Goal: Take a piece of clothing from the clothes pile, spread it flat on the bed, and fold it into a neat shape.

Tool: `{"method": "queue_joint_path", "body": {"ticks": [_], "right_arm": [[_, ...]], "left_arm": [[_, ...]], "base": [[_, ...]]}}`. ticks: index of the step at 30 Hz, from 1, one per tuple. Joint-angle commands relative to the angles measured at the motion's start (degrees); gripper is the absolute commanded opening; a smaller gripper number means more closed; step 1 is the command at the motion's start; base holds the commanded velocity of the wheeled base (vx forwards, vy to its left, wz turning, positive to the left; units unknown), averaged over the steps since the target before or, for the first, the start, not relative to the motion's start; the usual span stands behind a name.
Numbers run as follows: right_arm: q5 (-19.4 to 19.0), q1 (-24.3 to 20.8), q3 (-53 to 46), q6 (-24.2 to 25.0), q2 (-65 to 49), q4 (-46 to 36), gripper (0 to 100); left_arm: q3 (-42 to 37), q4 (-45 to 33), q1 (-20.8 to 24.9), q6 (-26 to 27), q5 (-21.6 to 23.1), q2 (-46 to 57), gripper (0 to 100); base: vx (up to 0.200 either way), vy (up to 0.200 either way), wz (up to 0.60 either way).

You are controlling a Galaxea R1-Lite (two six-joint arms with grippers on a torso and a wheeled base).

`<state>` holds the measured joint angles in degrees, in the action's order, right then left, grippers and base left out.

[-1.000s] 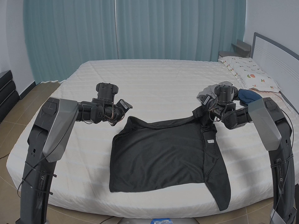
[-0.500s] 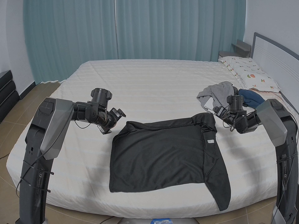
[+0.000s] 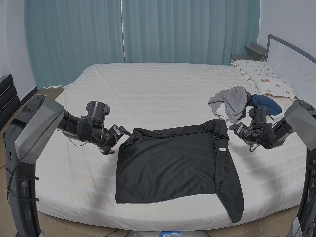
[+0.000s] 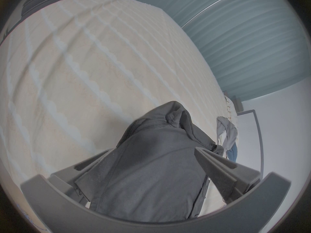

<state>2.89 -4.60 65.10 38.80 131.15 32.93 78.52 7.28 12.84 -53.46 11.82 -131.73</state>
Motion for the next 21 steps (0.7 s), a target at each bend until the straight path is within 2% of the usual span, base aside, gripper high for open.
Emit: {"method": "queue_joint_path", "body": {"ticks": [1, 2, 4, 10, 13, 16, 21], "right_arm": [[-5.2, -1.9, -20.5, 1.5, -9.8, 10.1, 100], [-5.3, -1.9, -20.9, 1.5, -9.9, 10.4, 100], [-6.8, -2.5, -26.5, 1.5, -10.4, 14.5, 100], [-6.8, -3.8, -34.6, 1.5, -10.4, 21.4, 100], [-6.8, -3.9, -36.9, 1.4, -9.9, 24.9, 100], [-6.8, -4.6, -37.6, 1.4, -9.7, 25.6, 100], [-6.7, -5.2, -37.8, 1.4, -9.6, 25.6, 100]], "left_arm": [[-25.9, 20.5, 1.1, -0.2, 1.7, 14.4, 100], [-26.2, 20.7, 1.1, -0.2, 1.7, 14.5, 100], [-32.0, 23.2, 1.6, -0.2, 2.1, 15.9, 100], [-40.1, 31.5, 3.6, -1.6, 2.3, 15.5, 100], [-42.9, 35.3, 4.1, -2.3, 2.0, 15.4, 100], [-45.5, 37.0, 4.1, -2.4, 2.5, 15.5, 100], [-46.5, 37.5, 4.4, -3.0, 2.5, 14.6, 100]], "base": [[0.000, 0.000, 0.00], [0.000, 0.000, 0.00], [0.000, 0.000, 0.00], [0.000, 0.000, 0.00], [-0.200, 0.000, 0.00], [-0.200, 0.000, 0.00], [0.000, 0.000, 0.00]]}}
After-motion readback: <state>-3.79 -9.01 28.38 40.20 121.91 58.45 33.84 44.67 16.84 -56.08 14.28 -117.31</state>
